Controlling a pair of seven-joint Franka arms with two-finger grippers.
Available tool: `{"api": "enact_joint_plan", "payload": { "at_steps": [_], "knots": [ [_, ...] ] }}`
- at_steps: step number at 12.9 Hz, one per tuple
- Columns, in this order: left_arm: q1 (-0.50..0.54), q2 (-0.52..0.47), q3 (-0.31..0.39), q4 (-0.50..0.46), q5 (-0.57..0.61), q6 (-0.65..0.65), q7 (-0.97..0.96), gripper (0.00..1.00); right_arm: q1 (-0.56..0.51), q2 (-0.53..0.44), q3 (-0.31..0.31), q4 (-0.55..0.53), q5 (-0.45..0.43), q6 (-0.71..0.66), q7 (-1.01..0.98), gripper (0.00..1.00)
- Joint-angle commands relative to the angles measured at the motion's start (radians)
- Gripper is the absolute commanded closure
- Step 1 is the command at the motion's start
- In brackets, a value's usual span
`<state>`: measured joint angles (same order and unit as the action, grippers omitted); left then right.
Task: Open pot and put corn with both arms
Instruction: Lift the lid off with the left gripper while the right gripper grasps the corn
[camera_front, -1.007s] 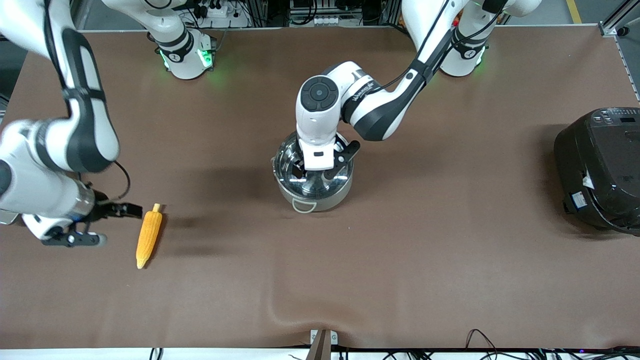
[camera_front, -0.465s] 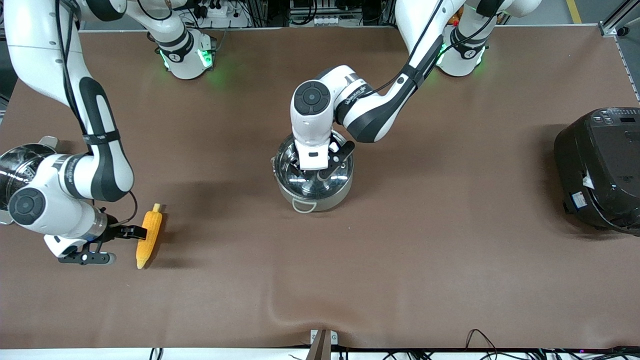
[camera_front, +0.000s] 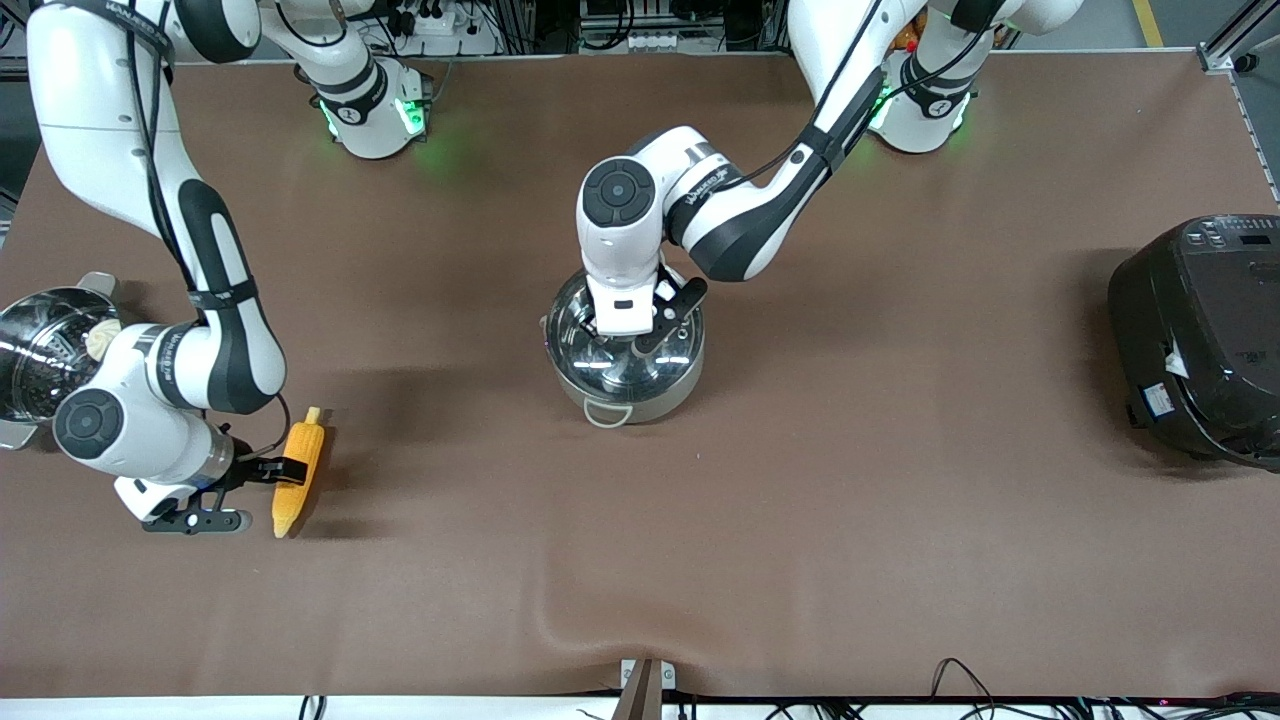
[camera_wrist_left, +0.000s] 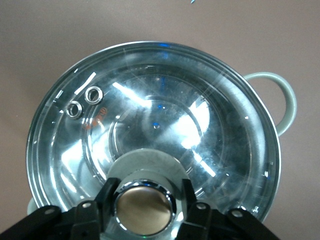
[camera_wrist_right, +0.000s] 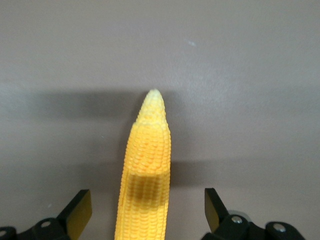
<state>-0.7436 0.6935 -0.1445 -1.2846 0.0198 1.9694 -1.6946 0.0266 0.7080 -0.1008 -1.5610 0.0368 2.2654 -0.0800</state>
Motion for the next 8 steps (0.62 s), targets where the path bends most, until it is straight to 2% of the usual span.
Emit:
{"api": "enact_joint_plan", "payload": {
  "at_steps": [1, 4, 8],
  "knots": [
    [-0.011, 0.012, 0.008, 0.007, -0.001, 0.016, -0.025, 1.0, -0.019, 0.033, 0.01, -0.01, 0.014, 0.005, -0.021, 0.0],
    [-0.013, -0.009, 0.009, 0.007, 0.011, 0.005, -0.025, 1.0, -0.017, 0.036, 0.01, -0.03, 0.046, -0.006, -0.02, 0.0],
    [-0.002, -0.1, 0.011, 0.005, 0.026, -0.035, -0.014, 1.0, -0.014, 0.034, 0.01, -0.048, 0.055, -0.009, -0.024, 0.0]
  ]
}}
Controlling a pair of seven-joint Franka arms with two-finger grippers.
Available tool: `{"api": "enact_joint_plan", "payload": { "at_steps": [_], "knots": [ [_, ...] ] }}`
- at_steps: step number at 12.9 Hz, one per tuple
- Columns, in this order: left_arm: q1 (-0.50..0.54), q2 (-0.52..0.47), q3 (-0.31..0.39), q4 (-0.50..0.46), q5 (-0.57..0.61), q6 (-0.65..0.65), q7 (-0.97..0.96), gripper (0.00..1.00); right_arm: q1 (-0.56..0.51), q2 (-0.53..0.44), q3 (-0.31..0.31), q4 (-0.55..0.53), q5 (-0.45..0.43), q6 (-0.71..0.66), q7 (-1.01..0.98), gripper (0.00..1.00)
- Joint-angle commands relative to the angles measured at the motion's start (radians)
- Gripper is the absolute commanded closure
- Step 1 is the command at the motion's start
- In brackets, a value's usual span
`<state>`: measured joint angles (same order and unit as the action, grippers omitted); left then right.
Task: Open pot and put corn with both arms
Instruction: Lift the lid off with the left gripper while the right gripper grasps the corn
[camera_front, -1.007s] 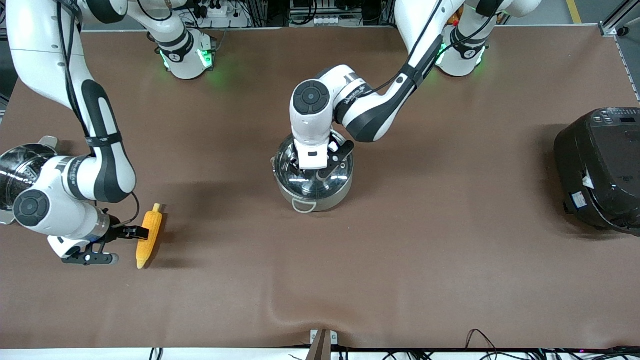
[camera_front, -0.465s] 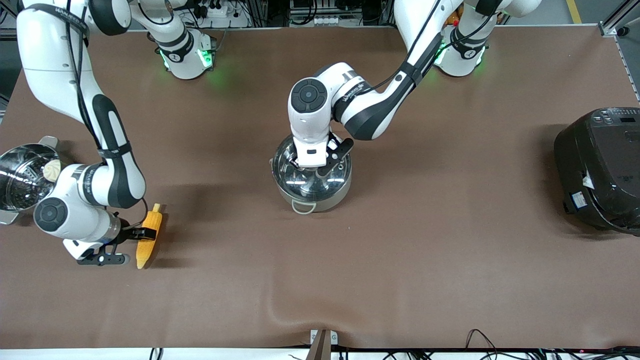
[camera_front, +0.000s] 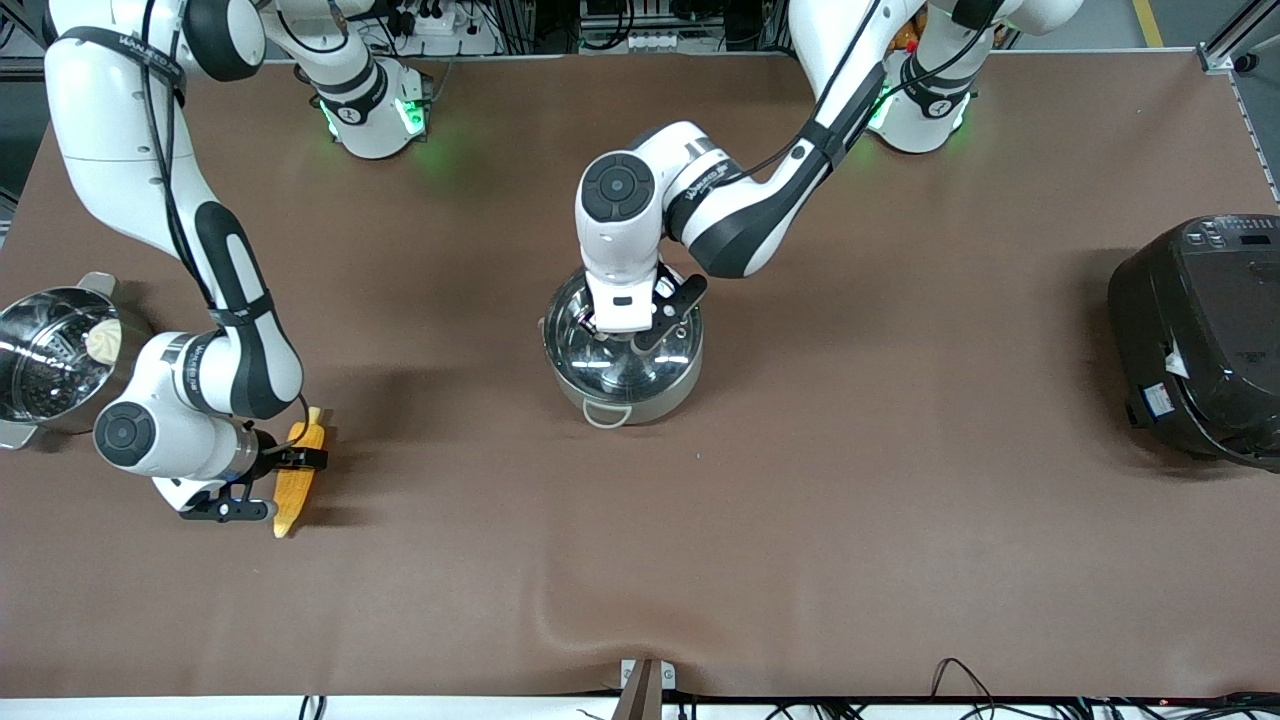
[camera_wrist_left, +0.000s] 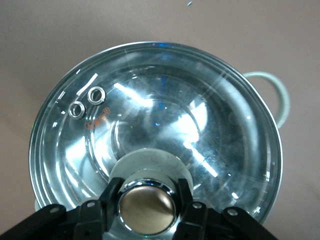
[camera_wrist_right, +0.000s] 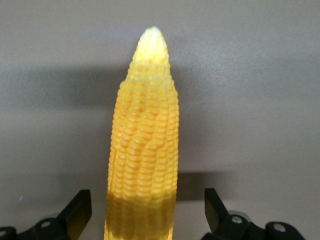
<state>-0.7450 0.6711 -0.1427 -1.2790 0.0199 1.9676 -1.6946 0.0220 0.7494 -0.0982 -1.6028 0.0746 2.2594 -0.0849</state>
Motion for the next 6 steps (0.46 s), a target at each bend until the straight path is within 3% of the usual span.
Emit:
{"api": "enact_joint_plan", "payload": {
  "at_steps": [1, 2, 3, 6],
  "knots": [
    [0.002, -0.108, 0.017, 0.0, 0.026, -0.065, -0.008, 1.0, -0.013, -0.007, 0.008, -0.005, 0.027, 0.002, -0.018, 0.25],
    [0.016, -0.137, 0.026, -0.002, 0.026, -0.094, -0.002, 1.0, -0.011, -0.01, 0.008, -0.006, 0.055, -0.001, -0.018, 0.74],
    [0.03, -0.165, 0.029, -0.006, 0.028, -0.126, 0.013, 1.0, -0.01, -0.012, 0.008, -0.006, 0.091, -0.004, -0.019, 1.0],
    [0.13, -0.266, 0.025, -0.017, 0.032, -0.217, 0.217, 1.0, -0.011, -0.042, 0.008, 0.003, 0.105, -0.07, -0.082, 1.0]
  ]
}}
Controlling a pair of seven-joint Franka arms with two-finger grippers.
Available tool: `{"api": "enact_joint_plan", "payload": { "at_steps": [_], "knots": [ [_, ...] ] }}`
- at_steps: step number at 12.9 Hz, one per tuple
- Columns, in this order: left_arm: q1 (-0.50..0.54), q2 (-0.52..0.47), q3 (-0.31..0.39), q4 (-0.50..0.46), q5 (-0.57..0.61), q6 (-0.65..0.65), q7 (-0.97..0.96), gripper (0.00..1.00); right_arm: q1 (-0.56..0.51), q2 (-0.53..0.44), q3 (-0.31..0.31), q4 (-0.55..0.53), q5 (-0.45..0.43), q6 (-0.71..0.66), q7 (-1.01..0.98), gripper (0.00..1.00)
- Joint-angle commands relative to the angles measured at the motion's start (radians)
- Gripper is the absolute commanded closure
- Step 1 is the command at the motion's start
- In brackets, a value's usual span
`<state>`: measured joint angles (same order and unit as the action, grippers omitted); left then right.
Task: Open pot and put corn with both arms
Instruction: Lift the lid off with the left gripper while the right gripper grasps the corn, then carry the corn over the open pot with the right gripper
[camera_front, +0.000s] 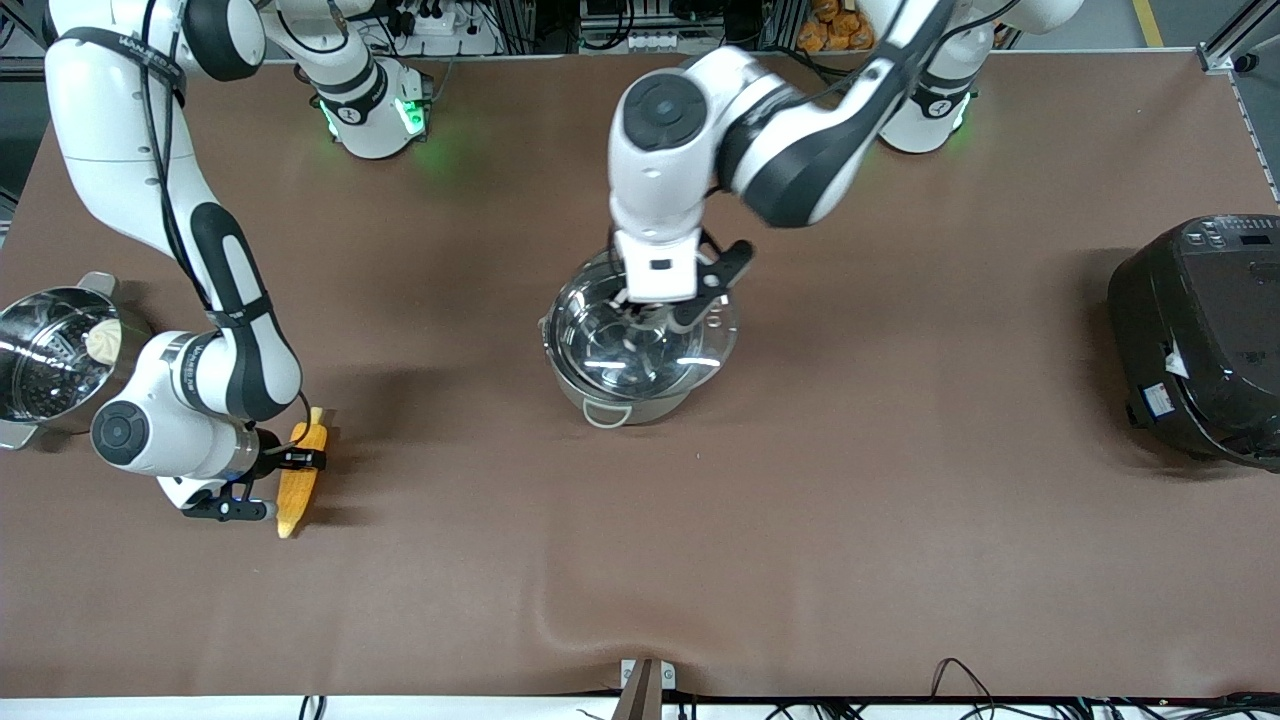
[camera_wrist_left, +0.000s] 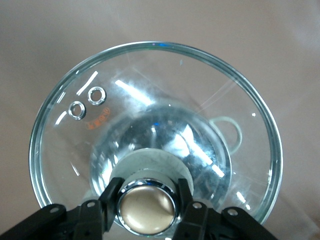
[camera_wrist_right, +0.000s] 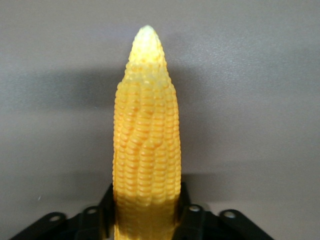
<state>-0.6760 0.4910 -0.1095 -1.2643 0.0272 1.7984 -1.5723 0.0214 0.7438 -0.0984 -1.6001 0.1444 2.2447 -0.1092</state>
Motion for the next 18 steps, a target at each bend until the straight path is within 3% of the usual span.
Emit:
{"api": "enact_joint_plan", "payload": {
  "at_steps": [1, 6, 8, 12, 15, 18],
  "knots": [
    [0.106, -0.115, -0.01, -0.043, 0.025, -0.053, 0.119, 1.0, -0.008, -0.046, 0.008, 0.003, 0.037, -0.071, -0.072, 1.0],
    [0.341, -0.184, -0.018, -0.153, 0.007, -0.047, 0.438, 1.0, 0.051, -0.096, 0.009, 0.043, 0.031, -0.16, -0.149, 1.0],
    [0.401, -0.183, -0.019, -0.191, -0.042, -0.012, 0.538, 1.0, 0.099, -0.103, 0.009, 0.104, 0.035, -0.287, -0.135, 1.0],
    [0.458, -0.186, -0.018, -0.334, -0.052, 0.086, 0.638, 1.0, 0.216, -0.103, 0.019, 0.183, 0.064, -0.395, -0.014, 1.0],
    [0.481, -0.186, -0.016, -0.521, -0.044, 0.258, 0.675, 1.0, 0.29, -0.121, 0.057, 0.25, 0.081, -0.532, 0.088, 1.0],
    [0.51, -0.17, -0.015, -0.633, -0.033, 0.341, 0.707, 1.0, 0.365, -0.127, 0.109, 0.298, 0.084, -0.577, 0.103, 1.0]
  ]
}}
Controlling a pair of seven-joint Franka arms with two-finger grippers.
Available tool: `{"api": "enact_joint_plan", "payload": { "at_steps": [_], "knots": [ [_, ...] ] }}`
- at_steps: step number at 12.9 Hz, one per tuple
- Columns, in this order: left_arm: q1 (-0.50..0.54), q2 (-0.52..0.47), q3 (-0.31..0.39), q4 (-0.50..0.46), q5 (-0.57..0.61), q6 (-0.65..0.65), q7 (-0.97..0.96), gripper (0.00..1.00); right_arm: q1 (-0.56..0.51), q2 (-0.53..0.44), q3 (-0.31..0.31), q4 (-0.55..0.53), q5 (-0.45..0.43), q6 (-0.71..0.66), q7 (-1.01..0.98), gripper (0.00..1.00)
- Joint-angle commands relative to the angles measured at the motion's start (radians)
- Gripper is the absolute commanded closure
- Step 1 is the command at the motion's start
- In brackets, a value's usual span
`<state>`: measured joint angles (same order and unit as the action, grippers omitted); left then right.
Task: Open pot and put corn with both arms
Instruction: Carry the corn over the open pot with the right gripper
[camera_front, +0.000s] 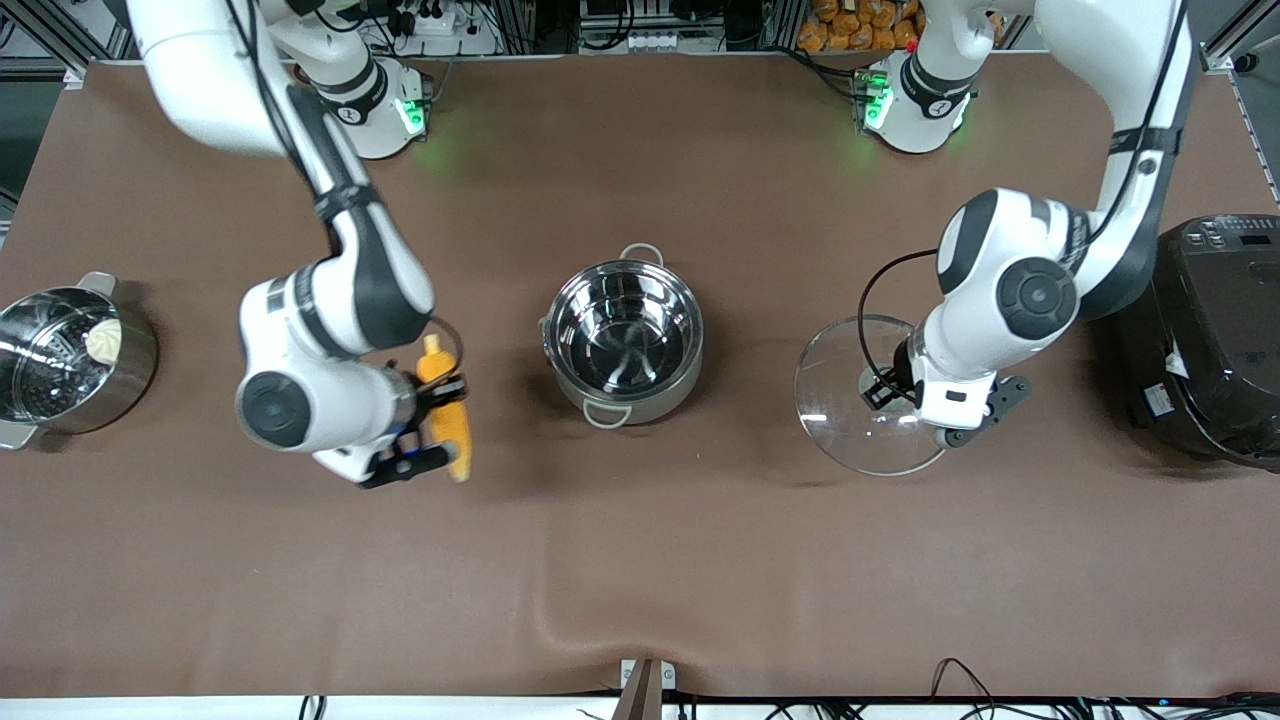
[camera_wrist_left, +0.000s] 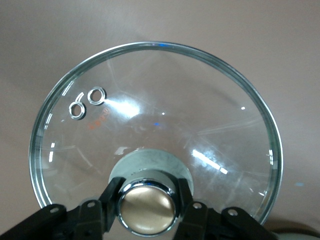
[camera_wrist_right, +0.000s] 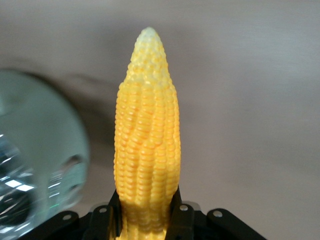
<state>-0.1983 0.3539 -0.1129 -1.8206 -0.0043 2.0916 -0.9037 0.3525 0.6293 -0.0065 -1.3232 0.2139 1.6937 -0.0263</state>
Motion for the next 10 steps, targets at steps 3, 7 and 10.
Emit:
{"api": "enact_joint_plan", "payload": {
  "at_steps": [3, 7, 10],
  "knots": [
    [0.053, 0.025, -0.011, -0.131, -0.002, 0.125, 0.081, 1.0, 0.08, -0.034, 0.075, 0.025, 0.025, -0.025, 0.013, 1.0],
    [0.089, 0.043, -0.011, -0.216, -0.002, 0.215, 0.112, 1.0, 0.133, -0.019, 0.135, 0.042, 0.021, 0.047, 0.023, 1.0],
    [0.094, 0.045, -0.011, -0.24, -0.002, 0.24, 0.12, 1.0, 0.177, -0.005, 0.131, 0.035, -0.01, 0.067, 0.049, 1.0]
  ]
}}
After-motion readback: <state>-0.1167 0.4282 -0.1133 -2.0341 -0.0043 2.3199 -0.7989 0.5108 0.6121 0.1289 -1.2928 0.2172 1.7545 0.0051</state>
